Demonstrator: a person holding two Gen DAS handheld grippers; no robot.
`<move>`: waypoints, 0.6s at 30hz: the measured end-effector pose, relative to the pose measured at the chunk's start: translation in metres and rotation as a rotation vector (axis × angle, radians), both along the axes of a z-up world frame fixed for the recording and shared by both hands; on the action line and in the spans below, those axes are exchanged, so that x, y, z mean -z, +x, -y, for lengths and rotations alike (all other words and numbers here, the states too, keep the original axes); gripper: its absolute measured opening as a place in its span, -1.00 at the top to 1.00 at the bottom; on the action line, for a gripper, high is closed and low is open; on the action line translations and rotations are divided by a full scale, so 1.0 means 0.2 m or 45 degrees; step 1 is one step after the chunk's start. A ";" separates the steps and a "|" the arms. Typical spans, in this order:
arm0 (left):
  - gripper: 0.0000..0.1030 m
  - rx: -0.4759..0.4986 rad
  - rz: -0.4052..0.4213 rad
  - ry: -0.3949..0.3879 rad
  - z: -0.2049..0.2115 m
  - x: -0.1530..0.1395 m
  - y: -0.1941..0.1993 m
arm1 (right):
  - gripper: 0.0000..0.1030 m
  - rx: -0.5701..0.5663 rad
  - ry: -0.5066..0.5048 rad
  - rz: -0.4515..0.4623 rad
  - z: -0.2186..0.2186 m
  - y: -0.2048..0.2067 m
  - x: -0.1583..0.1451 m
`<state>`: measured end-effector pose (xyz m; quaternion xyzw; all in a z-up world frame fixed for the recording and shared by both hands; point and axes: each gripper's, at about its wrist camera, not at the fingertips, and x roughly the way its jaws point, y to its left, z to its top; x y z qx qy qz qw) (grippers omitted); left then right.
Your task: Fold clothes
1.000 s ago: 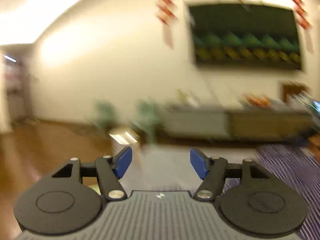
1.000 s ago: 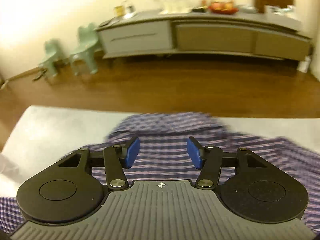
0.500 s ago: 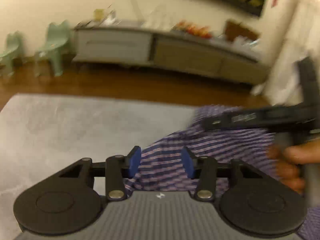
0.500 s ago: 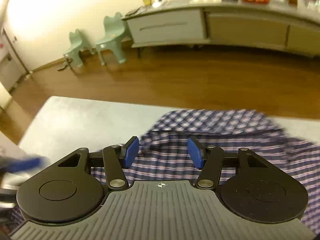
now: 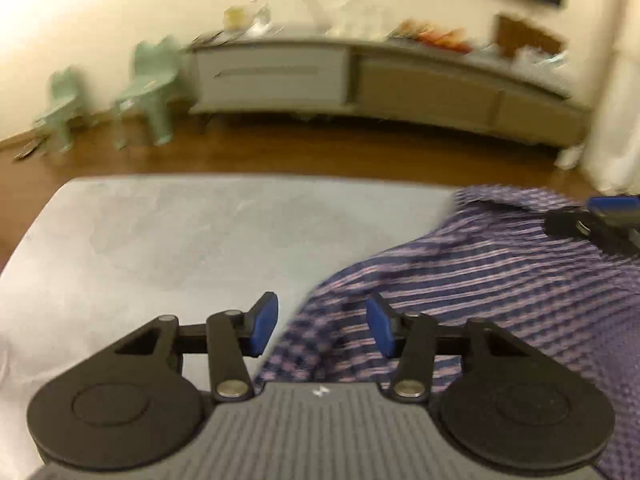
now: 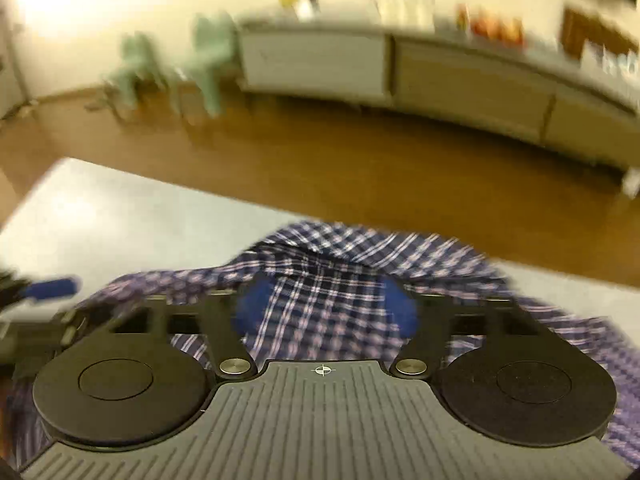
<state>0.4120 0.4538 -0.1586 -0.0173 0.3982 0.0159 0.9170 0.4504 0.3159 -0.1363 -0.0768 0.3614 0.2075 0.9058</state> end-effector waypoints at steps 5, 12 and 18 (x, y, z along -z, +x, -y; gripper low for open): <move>0.03 0.028 -0.022 0.037 0.06 0.06 0.14 | -0.67 0.090 -0.206 0.101 0.45 -0.28 0.00; -0.14 -0.128 -0.115 0.167 0.02 0.08 0.34 | -0.70 0.063 -0.284 -0.043 0.81 -0.56 0.19; -0.08 -0.017 -0.016 0.128 0.18 -0.02 0.37 | -0.62 0.056 -0.225 -0.008 0.74 -0.64 0.09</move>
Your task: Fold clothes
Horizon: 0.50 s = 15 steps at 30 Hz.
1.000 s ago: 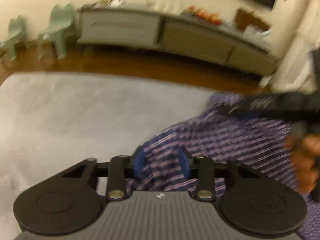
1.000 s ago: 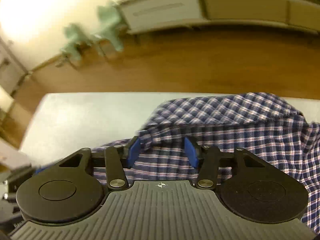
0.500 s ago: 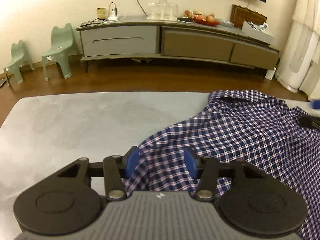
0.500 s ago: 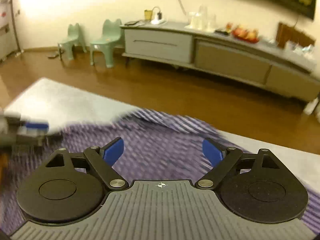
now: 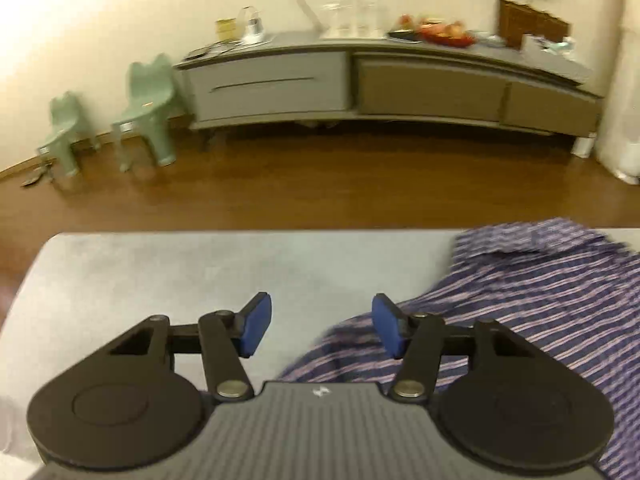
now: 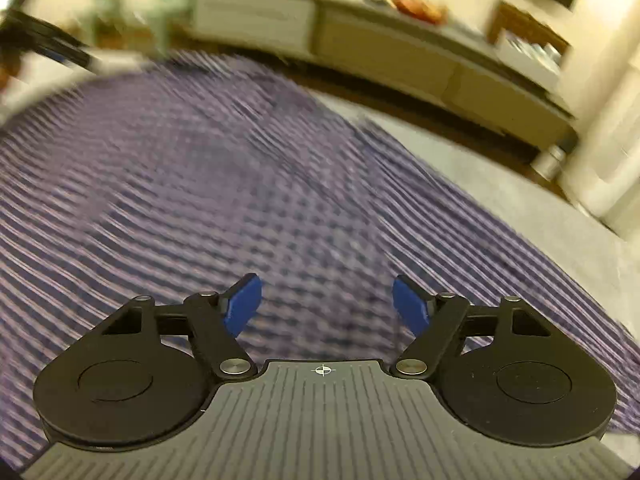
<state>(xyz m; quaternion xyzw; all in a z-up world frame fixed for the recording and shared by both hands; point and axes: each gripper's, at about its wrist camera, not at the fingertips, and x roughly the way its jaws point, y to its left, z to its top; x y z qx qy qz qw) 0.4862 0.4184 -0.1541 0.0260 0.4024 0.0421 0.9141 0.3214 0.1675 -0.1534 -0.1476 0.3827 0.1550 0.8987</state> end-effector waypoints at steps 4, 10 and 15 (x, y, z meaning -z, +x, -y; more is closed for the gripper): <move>-0.02 0.031 -0.068 0.165 0.17 0.11 0.14 | -0.69 -0.204 0.095 0.048 -0.29 -0.06 -0.04; 0.13 -0.054 -0.076 0.412 0.25 0.23 0.32 | -0.45 -0.286 0.073 -0.112 -0.30 -0.18 0.14; 0.19 -0.112 -0.079 0.530 0.28 0.22 0.39 | -0.73 -0.314 0.094 -0.196 -0.16 -0.39 0.13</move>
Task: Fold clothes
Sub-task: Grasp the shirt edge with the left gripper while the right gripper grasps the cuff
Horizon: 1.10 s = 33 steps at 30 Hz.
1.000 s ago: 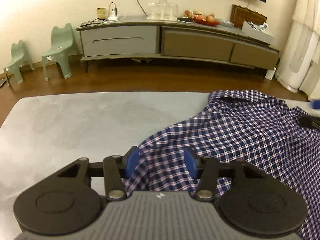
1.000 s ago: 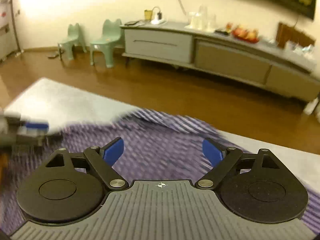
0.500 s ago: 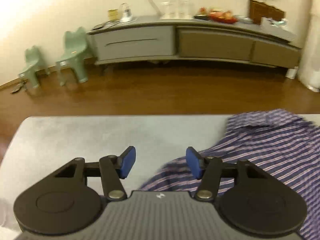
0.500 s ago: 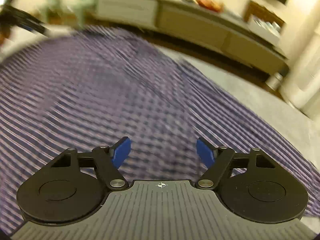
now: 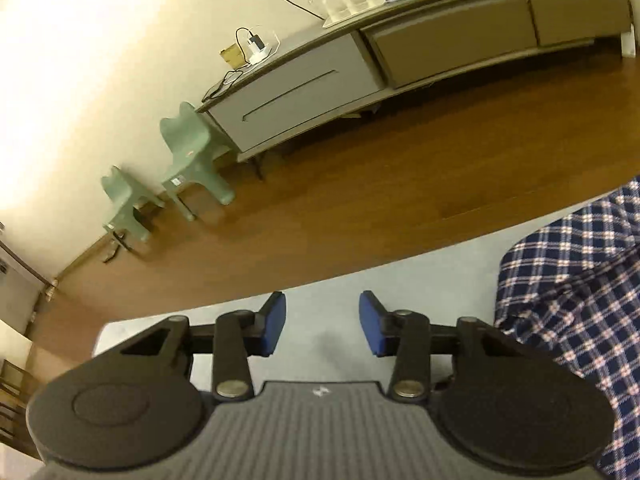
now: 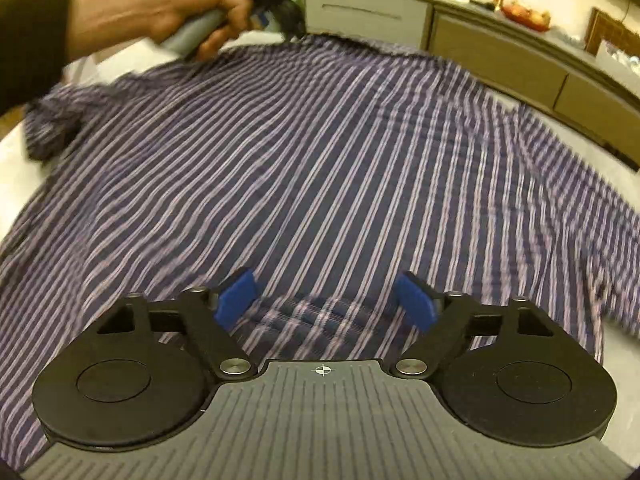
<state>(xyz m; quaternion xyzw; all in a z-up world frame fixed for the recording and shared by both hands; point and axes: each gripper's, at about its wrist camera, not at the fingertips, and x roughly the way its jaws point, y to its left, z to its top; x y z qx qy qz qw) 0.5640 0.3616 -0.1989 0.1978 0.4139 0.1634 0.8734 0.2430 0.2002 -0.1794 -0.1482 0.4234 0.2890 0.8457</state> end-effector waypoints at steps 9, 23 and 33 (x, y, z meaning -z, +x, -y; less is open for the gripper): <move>0.12 0.326 0.118 -0.206 0.40 -0.24 -0.20 | -0.76 0.450 -0.082 0.353 0.66 0.50 -0.34; 0.09 0.234 0.020 -0.051 0.67 -0.02 -0.04 | -0.97 0.753 -0.019 0.043 1.59 0.55 -0.07; 0.09 0.262 0.045 -0.075 0.75 -0.13 -0.24 | -0.80 1.175 0.042 0.114 2.11 0.36 -0.26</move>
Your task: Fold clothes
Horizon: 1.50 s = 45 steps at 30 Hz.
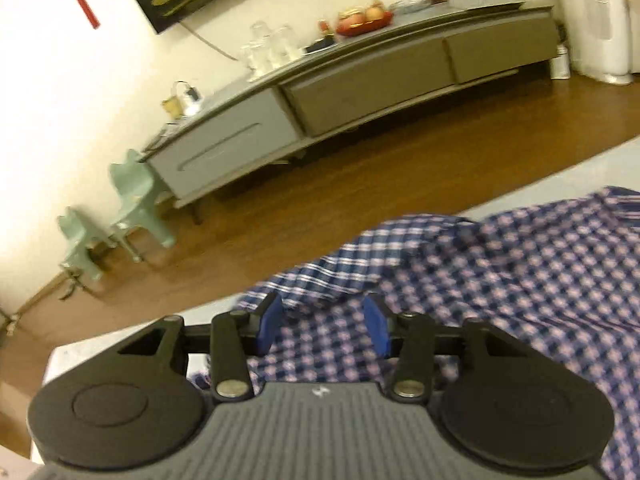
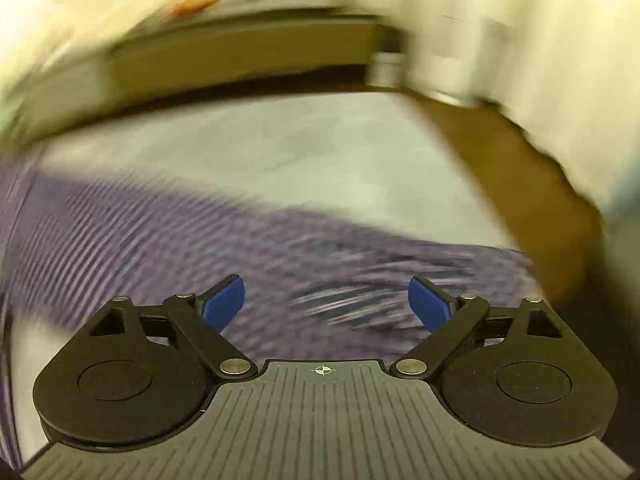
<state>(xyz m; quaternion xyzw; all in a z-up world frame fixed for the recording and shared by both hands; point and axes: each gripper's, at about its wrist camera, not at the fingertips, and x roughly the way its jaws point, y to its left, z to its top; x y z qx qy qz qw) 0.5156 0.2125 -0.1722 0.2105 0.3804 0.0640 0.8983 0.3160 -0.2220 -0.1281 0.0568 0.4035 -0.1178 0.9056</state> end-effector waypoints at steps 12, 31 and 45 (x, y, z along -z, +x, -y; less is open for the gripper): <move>0.09 0.071 0.023 -0.009 0.20 0.01 0.05 | -0.87 0.325 0.016 0.046 0.34 -0.11 0.18; 0.03 0.090 0.034 -0.055 0.31 0.04 0.10 | 0.38 0.171 -0.061 0.034 0.32 -0.46 0.13; -0.10 -0.320 0.207 -0.388 -0.84 -0.34 -1.32 | -0.49 -0.114 -0.472 0.230 -0.39 -0.60 -0.27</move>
